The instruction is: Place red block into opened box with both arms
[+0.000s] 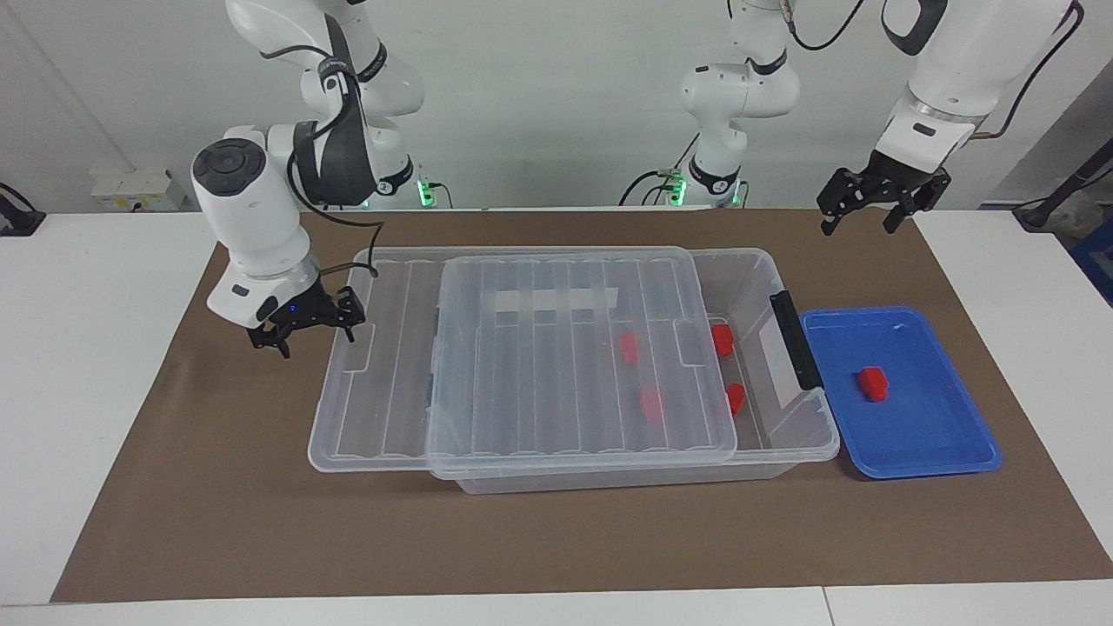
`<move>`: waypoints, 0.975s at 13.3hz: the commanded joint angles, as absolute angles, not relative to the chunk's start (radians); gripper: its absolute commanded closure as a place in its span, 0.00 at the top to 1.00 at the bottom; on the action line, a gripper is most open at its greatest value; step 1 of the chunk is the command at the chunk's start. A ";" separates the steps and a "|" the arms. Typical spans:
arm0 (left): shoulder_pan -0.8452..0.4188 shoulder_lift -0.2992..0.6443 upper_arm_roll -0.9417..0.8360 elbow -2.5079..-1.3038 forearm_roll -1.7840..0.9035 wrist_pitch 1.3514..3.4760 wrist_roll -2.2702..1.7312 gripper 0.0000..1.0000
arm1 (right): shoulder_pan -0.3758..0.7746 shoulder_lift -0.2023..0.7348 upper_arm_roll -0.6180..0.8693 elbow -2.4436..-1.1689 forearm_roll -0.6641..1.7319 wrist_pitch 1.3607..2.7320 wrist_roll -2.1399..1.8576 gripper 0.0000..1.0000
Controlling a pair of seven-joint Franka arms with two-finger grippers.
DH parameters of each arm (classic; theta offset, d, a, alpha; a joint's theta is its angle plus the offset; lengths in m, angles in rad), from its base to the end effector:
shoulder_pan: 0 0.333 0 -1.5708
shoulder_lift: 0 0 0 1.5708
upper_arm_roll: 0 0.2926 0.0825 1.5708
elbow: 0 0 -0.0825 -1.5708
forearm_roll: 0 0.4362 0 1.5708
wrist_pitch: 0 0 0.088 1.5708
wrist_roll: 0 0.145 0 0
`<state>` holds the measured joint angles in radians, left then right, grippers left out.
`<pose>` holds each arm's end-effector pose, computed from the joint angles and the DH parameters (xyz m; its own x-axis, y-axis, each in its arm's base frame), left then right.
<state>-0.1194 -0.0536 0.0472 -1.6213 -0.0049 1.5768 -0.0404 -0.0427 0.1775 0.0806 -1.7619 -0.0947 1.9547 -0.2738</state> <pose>0.5904 -0.0429 0.5692 0.9995 -0.0318 0.0087 -0.0319 -0.9995 0.0078 0.6598 0.0139 0.3832 0.9411 0.3381 -0.0058 0.3375 -0.9383 0.0753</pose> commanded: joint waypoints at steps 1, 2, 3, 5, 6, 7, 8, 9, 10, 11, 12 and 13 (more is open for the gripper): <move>-0.126 -0.072 0.057 -1.638 -0.005 1.578 -0.043 1.00 | -0.078 0.149 0.086 -1.790 -0.107 1.944 -0.337 1.00; -0.126 -0.072 0.057 -1.638 -0.005 1.578 -0.043 1.00 | -0.086 0.149 0.087 -1.789 -0.107 1.944 -0.339 1.00; -0.126 -0.072 0.057 -1.638 -0.005 1.578 -0.043 1.00 | -0.089 0.149 0.086 -1.790 -0.107 1.944 -0.353 1.00; -0.126 -0.072 0.057 -1.638 -0.005 1.578 -0.043 1.00 | -0.109 0.149 0.087 -1.790 -0.107 1.947 -0.374 1.00; -0.126 -0.072 0.057 -1.638 -0.006 1.578 -0.043 1.00 | -0.113 0.149 0.086 -1.790 -0.107 1.947 -0.383 1.00; -0.126 -0.072 0.057 -1.638 -0.005 1.574 -0.043 1.00 | -0.123 0.149 0.087 -1.790 -0.107 1.948 -0.393 1.00; -0.126 -0.077 0.057 -1.641 -0.005 1.553 -0.051 1.00 | -0.124 0.149 0.086 -1.790 -0.107 1.950 -0.394 1.00; -0.126 -0.078 0.057 -1.641 -0.005 1.548 -0.048 1.00 | -0.124 0.149 0.086 -1.790 -0.107 1.948 -0.394 1.00; -0.126 -0.078 0.055 -1.641 -0.005 1.549 -0.046 1.00 | -0.126 0.149 0.086 -1.790 -0.107 1.948 -0.394 1.00; -0.129 -0.080 0.057 -1.637 -0.005 1.543 -0.045 1.00 | -0.126 0.149 0.086 -1.790 -0.107 1.950 -0.393 1.00; -0.126 -0.089 0.057 -1.637 -0.005 1.542 -0.037 1.00 | -0.129 0.149 0.086 -1.790 -0.107 1.950 -0.393 1.00; -0.126 -0.092 0.057 -1.644 -0.003 1.551 -0.032 1.00 | -0.130 0.149 0.084 -1.790 -0.107 1.950 -0.391 1.00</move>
<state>-0.1194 -0.0594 0.0473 -1.6217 -0.0049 1.5583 -0.0412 -0.1123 0.1767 0.0801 -1.7620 -0.0947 1.9547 -0.3646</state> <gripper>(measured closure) 0.000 0.000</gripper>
